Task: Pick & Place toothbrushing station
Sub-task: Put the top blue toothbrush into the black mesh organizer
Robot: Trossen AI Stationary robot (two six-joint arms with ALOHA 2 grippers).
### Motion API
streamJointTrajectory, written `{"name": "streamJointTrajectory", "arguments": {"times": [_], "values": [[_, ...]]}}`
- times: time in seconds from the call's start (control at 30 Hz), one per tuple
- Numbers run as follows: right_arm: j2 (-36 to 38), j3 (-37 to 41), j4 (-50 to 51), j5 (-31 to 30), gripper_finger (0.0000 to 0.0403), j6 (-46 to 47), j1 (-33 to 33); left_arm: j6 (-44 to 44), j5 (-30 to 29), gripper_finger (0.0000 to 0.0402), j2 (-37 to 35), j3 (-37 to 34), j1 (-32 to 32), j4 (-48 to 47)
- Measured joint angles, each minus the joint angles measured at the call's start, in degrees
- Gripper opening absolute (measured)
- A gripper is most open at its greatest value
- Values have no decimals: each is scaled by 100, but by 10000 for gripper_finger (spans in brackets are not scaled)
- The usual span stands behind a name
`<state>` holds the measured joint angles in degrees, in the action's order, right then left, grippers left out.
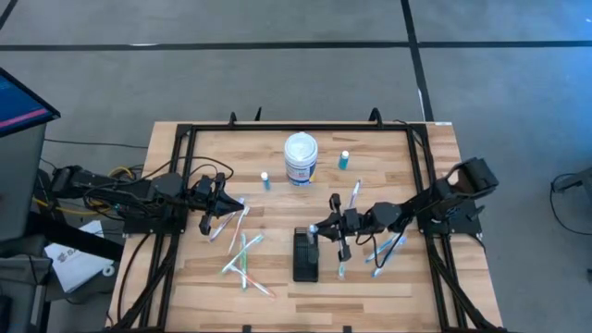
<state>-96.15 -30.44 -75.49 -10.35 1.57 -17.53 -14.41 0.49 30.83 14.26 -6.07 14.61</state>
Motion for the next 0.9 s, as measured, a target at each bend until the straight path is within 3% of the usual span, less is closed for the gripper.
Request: {"name": "streamJointTrajectory", "arguments": {"times": [0.37,0.63,0.9], "values": [[-173,117,-105,0,0,82,45,0,0,8,0,0,1,-2],[-182,763,-1299,-20,0,248,59,0,0,8,0,0,2,-2],[-574,667,-1431,-1,0,282,52,0,0,8,-2,0,0,-2]]}}
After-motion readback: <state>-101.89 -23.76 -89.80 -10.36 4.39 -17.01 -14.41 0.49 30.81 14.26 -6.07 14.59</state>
